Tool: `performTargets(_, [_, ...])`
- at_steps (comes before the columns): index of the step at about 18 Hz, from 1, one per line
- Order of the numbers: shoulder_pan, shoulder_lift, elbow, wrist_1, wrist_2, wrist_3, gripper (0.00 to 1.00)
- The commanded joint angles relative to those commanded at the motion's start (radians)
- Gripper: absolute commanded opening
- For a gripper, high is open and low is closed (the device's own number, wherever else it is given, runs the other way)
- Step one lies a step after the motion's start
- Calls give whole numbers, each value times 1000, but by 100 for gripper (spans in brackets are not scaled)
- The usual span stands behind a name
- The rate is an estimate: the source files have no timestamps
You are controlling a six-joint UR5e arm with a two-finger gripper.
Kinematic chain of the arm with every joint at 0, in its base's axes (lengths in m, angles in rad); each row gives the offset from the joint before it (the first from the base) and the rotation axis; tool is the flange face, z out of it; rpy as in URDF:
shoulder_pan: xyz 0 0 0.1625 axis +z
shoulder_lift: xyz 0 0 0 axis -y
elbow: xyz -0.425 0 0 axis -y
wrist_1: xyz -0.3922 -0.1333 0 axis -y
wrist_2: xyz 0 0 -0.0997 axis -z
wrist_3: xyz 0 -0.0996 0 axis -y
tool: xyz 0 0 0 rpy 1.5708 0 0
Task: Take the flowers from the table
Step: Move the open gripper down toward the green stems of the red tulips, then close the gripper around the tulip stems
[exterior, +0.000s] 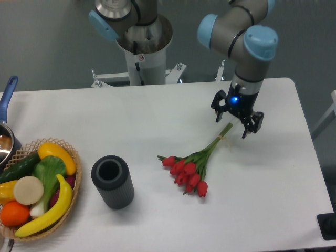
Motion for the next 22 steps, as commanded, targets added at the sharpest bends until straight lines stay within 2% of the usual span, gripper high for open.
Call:
performTargets(10, [-6,-60,-21,-1,2,-2,100])
performTargets(18, [-12,-84,-21,0,2,-2,99])
performTargets(22, [-14,-92,-14,0,2,-2,81])
